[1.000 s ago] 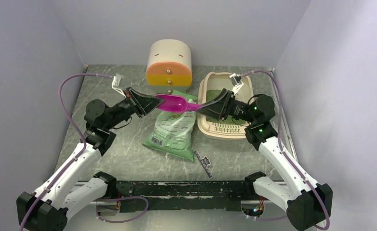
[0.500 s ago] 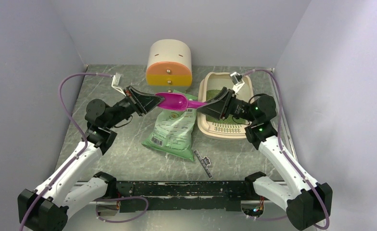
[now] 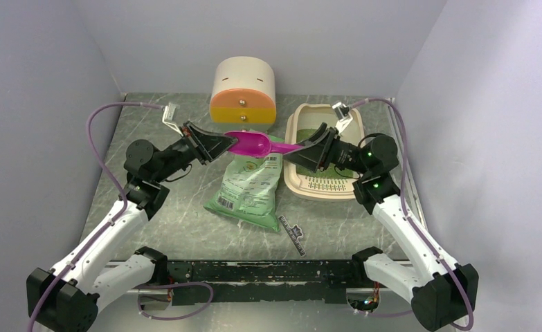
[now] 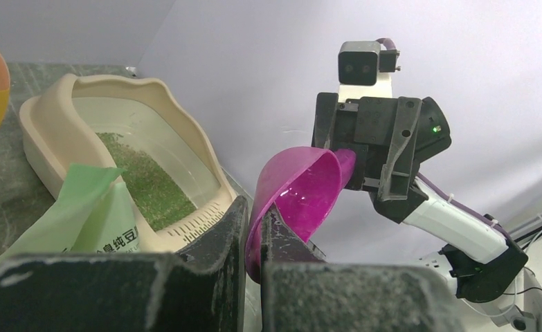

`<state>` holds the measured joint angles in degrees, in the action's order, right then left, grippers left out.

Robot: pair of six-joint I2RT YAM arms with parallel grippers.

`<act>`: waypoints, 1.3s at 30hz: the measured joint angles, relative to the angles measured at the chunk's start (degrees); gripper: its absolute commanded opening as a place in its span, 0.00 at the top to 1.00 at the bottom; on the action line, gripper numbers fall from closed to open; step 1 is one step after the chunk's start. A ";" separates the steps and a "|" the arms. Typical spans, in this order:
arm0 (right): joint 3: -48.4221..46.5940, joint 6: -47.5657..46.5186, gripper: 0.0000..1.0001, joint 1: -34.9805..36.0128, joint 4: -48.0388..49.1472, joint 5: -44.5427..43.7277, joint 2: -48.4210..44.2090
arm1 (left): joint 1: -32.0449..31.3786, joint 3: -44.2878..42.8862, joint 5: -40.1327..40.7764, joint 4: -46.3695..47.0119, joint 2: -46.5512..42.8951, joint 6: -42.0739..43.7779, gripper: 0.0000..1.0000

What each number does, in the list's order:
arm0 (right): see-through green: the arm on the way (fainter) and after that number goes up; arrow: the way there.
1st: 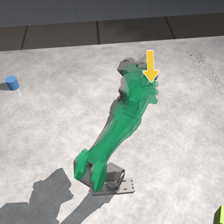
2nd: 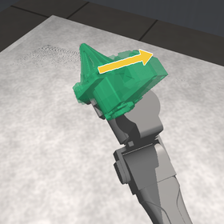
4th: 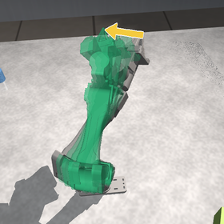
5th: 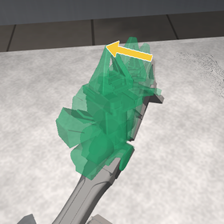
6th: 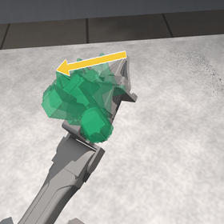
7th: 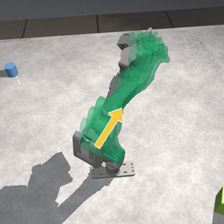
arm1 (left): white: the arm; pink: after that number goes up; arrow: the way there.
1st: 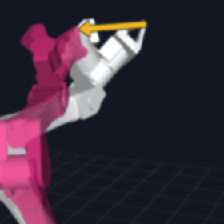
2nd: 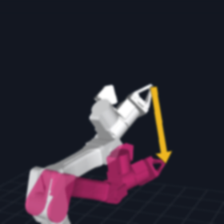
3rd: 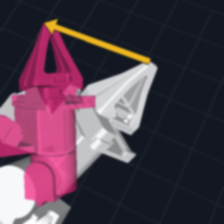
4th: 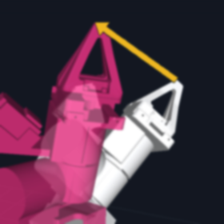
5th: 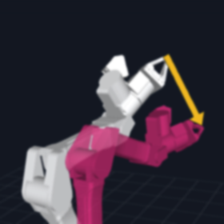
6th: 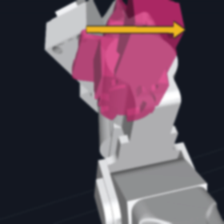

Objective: Fill the litter box with clean litter
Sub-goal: Adjust the spatula.

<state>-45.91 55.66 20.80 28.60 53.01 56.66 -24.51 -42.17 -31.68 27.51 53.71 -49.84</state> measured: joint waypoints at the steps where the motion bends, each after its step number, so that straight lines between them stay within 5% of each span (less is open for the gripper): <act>1: -0.07 -0.66 0.41 0.00 -0.74 -0.15 -0.26 | -0.07 -0.24 0.02 -0.39 0.04 0.20 0.95; 15: -1.01 -2.78 0.42 -3.56 -2.80 1.92 -0.52 | -0.96 -4.00 -1.51 -4.33 2.01 3.34 0.95; 20: -1.01 -2.67 0.55 -4.74 -1.62 3.74 -0.50 | -1.14 -4.00 -1.88 -4.44 2.45 3.10 0.95; 39: -2.29 -3.13 0.61 -5.35 1.18 11.04 1.25 | -1.31 -4.00 -2.84 -1.40 3.91 -1.38 0.95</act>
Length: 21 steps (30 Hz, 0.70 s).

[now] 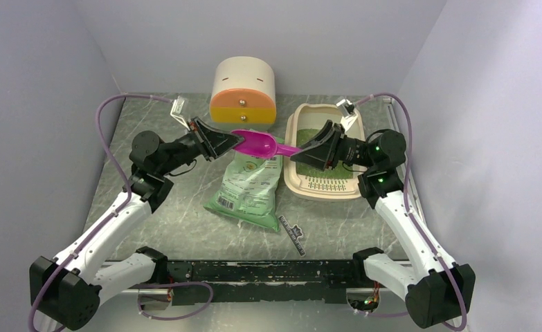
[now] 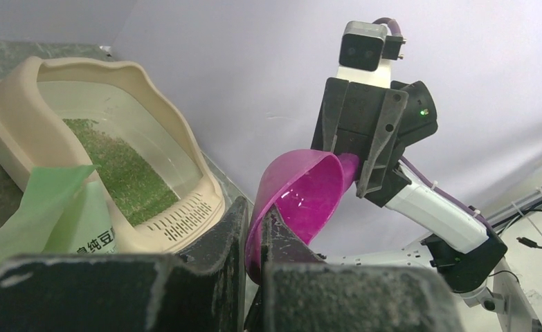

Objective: Fill the litter box with clean litter
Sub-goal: Adjust the spatula.

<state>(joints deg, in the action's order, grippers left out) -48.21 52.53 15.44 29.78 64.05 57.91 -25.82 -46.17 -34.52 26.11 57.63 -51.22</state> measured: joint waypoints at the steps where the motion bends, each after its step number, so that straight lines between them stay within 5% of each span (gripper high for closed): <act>1: 0.00 0.17 0.67 -0.02 0.13 -0.07 0.02 | 0.04 -0.09 -0.07 -0.04 0.24 0.02 0.95; 7: 0.00 0.57 0.96 -0.46 -0.61 -1.81 0.42 | 0.13 -0.28 -0.24 0.63 0.79 0.15 0.93; 11: 0.00 0.57 1.00 -0.42 -0.90 -2.47 0.46 | 0.22 -0.37 -0.28 0.07 1.09 1.09 0.34; 12: -0.09 0.00 1.00 -0.22 -1.66 -2.93 0.35 | 0.04 -0.52 -0.33 -1.05 1.18 1.66 0.08; 17: -3.56 -7.17 1.00 0.11 -16.13 -11.15 -1.31 | -0.24 -4.22 2.47 -12.31 1.42 8.39 0.03; 21: -9.60 -13.11 1.00 0.04 -31.61 -27.65 -2.75 | -0.24 -9.84 5.38 -21.77 1.46 18.73 0.03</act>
<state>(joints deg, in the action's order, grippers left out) -57.80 39.42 15.49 -1.83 36.40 55.16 -26.06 -56.01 -29.15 4.34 59.09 -32.49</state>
